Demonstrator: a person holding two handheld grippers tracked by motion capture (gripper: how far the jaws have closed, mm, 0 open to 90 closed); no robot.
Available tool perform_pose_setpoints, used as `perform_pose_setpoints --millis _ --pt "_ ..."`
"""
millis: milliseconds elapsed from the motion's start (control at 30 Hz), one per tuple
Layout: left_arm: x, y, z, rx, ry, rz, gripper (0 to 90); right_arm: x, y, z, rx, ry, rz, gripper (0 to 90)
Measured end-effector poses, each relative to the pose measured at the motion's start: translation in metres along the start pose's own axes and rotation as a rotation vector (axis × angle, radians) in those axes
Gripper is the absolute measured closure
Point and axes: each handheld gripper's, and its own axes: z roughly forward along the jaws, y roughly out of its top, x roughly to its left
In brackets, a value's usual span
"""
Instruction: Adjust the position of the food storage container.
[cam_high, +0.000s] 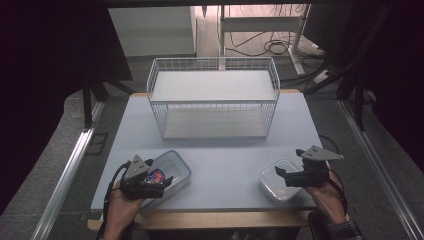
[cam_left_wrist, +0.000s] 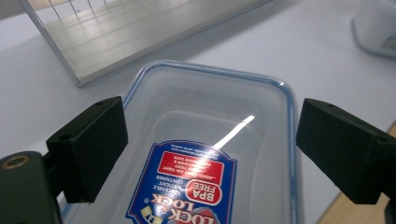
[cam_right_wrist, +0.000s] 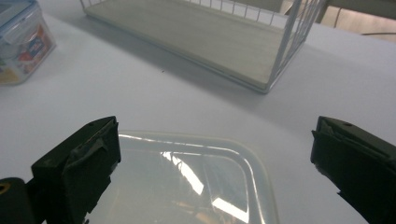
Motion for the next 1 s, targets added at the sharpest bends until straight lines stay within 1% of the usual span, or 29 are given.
perform_pose_setpoints --millis 33,67,100,167,200,267,300,333,367,400,433,500,533,600,633,667,733,800,833,867,900,933,1000 --pt "-0.001 0.0 0.0 0.005 0.009 0.008 9.4 0.001 0.0 -0.001 -0.01 -0.001 0.003 1.6" --pt "-0.003 0.0 0.0 0.012 0.015 0.008 9.5 0.001 0.001 -0.002 -0.016 -0.002 0.006 1.9" --pt "-0.003 0.001 0.0 0.02 0.015 0.013 9.5 0.001 0.002 -0.003 -0.016 0.0 0.014 2.6" --pt "-0.005 0.002 -0.002 0.014 0.024 0.015 9.5 0.002 0.002 -0.004 -0.009 -0.005 0.02 4.0" --pt "-0.005 0.003 -0.003 0.012 0.022 0.013 9.5 0.002 0.002 -0.005 -0.005 -0.007 0.025 4.2" --pt "-0.005 0.003 -0.006 0.003 0.017 0.005 9.4 0.002 0.001 -0.003 0.028 -0.002 0.028 2.6" --pt "-0.005 0.003 -0.006 0.003 0.017 0.005 9.1 0.002 0.001 -0.003 0.028 -0.002 0.028 2.6" --pt "-0.005 0.004 -0.007 0.0 0.009 -0.002 9.1 0.003 0.0 -0.002 0.043 0.002 0.026 1.1" --pt "-0.004 0.004 -0.007 0.001 0.008 -0.008 8.3 0.004 -0.002 -0.001 0.068 0.021 0.037 0.1" --pt "-0.004 0.004 -0.007 0.001 0.008 -0.008 8.3 0.004 -0.003 0.0 0.075 0.024 0.047 0.1" --pt "-0.004 0.003 -0.007 0.017 0.015 -0.007 8.0 0.005 -0.004 0.0 0.081 0.032 0.051 0.2" --pt "-0.004 0.002 -0.006 0.024 0.023 -0.005 7.6 0.007 -0.004 -0.001 0.102 0.033 0.041 3.2" --pt "-0.004 0.002 -0.006 0.025 0.024 -0.004 7.5 0.009 -0.003 -0.003 0.108 0.025 0.034 5.9" --pt "-0.004 0.002 -0.007 0.021 0.029 -0.002 7.3 0.011 -0.003 -0.007 0.114 0.026 0.025 13.2" --pt "-0.004 0.002 -0.007 0.021 0.029 -0.002 7.4 0.011 -0.003 -0.007 0.114 0.026 0.025 13.2" --pt "-0.004 0.002 -0.007 0.021 0.034 -0.004 7.4 0.013 -0.003 -0.011 0.116 0.027 0.025 24.0" --pt "-0.003 0.002 -0.007 0.021 0.036 -0.006 7.4 0.017 -0.003 -0.016 0.115 0.038 0.025 35.9" --pt "-0.003 0.002 -0.007 0.018 0.038 -0.008 7.5 0.021 -0.003 -0.021 0.116 0.064 0.018 48.0" --pt "-0.003 0.002 -0.007 0.018 0.038 -0.008 7.5 0.023 -0.003 -0.023 0.12 0.084 0.014 53.4" --pt "-0.004 0.003 -0.008 0.004 0.042 -0.006 7.6 0.026 -0.003 -0.025 0.123 0.101 0.012 58.4" --pt "-0.004 0.003 -0.008 0.004 0.042 -0.006 7.7 0.026 -0.003 -0.025 0.123 0.101 0.012 58.4" --pt "-0.005 0.003 -0.01 -0.008 0.041 -0.007 7.7 0.03 -0.004 -0.03 0.128 0.137 0.01 68.9" --pt "-0.005 0.003 -0.01 -0.01 0.043 -0.005 7.7 0.035 -0.005 -0.034 0.126 0.167 -0.002 77.3"
